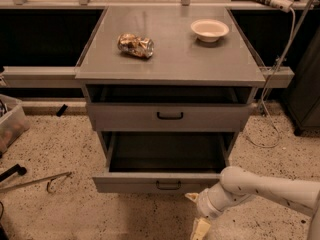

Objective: Close middle drawer

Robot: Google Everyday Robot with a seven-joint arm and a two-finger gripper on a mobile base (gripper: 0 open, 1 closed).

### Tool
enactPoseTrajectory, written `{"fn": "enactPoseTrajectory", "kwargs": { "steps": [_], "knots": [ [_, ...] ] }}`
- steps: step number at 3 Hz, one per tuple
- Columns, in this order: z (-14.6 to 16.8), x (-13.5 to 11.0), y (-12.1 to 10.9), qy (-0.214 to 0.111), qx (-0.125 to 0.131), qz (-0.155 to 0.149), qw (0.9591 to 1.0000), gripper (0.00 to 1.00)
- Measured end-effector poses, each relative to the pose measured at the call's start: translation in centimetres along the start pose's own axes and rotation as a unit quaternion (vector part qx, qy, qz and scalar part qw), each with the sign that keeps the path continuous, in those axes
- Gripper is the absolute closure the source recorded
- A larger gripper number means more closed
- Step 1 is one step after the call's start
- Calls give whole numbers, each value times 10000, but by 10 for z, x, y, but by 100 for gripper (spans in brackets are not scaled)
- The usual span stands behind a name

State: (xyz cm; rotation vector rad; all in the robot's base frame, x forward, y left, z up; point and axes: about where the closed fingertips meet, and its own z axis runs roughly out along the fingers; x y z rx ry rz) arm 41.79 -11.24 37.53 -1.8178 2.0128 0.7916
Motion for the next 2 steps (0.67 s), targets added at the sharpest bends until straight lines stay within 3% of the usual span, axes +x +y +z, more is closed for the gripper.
{"fn": "enactPoseTrajectory", "kwargs": {
  "steps": [1, 2],
  "knots": [
    [-6, -6, -16, 67, 161, -112, 9998, 0],
    [-27, -33, -58, 187, 394, -469, 9979, 0]
  ]
}}
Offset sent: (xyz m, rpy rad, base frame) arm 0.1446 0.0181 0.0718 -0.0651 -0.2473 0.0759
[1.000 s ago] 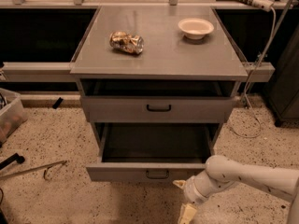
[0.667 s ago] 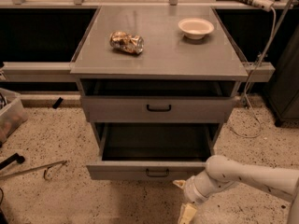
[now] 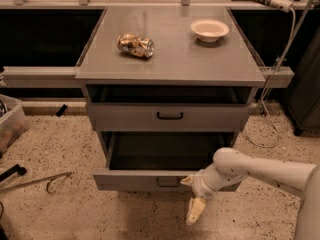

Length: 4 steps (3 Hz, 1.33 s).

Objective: Close middle drawer

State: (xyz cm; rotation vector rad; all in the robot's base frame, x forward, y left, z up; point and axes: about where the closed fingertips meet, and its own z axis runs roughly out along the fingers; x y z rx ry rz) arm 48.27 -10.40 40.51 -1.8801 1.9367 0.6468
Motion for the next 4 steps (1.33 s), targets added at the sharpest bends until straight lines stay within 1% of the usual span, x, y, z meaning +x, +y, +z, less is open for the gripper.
{"fn": "enactPoseTrajectory", "kwargs": {
  "steps": [1, 2, 3, 4],
  "knots": [
    [-5, -8, -13, 33, 71, -117, 9999, 0],
    [-20, -50, -72, 45, 298, -487, 9984, 0],
    [-19, -50, -72, 46, 291, -485, 9984, 0],
    [-20, -43, -68, 62, 313, -386, 9987, 0]
  ]
}}
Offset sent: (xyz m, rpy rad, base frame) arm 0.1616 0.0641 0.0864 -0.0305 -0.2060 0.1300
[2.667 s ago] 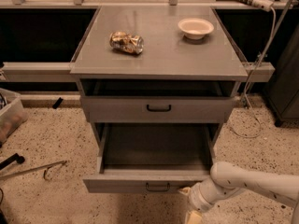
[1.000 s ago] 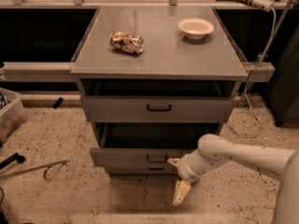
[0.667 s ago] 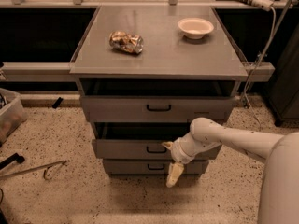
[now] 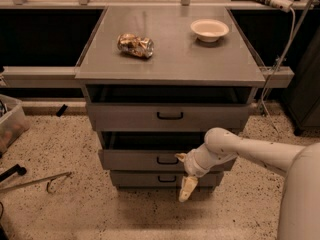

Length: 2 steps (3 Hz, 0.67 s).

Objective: Close middle drawer

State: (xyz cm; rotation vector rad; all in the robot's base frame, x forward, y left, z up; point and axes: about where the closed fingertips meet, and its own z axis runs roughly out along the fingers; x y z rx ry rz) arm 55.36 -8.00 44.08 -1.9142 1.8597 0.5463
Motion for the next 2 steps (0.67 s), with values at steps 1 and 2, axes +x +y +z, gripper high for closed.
{"fn": "enactPoseTrajectory", "kwargs": {
  "steps": [1, 2],
  "knots": [
    [-7, 21, -8, 137, 123, 215, 9996, 0],
    [-13, 37, -28, 175, 225, 248, 9993, 0]
  ]
}}
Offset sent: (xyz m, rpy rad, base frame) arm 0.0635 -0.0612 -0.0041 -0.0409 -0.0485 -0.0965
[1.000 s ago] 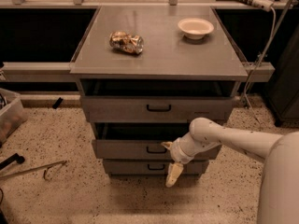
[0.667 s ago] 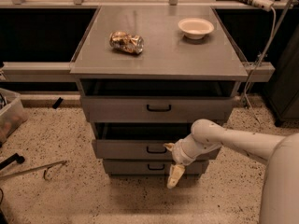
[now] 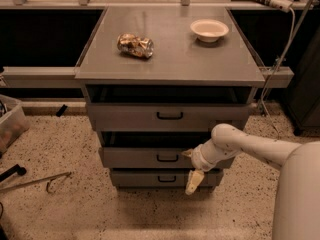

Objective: Close middle drawer

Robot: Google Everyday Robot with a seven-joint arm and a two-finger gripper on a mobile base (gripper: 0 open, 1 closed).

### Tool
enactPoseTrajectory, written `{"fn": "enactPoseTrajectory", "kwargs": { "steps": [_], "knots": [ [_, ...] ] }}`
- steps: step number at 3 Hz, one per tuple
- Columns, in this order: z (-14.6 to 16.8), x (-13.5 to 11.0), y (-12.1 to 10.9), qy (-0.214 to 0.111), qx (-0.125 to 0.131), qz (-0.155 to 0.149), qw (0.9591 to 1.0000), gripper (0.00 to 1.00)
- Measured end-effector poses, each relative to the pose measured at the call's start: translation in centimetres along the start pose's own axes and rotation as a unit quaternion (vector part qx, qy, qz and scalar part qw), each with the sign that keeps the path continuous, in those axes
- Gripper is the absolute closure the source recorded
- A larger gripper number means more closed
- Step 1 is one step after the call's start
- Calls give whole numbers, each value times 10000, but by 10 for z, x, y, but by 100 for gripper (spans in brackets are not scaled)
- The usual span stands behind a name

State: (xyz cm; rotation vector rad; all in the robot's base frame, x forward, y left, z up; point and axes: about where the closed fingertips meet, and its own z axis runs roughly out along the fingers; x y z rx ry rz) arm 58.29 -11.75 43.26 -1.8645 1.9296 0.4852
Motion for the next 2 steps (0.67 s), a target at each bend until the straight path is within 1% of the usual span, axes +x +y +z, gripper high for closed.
{"fn": "enactPoseTrajectory", "kwargs": {
  "steps": [1, 2],
  "knots": [
    [1, 4, -24, -3, 60, -68, 10000, 0],
    [2, 2, -37, -43, 145, -103, 9998, 0]
  ]
}}
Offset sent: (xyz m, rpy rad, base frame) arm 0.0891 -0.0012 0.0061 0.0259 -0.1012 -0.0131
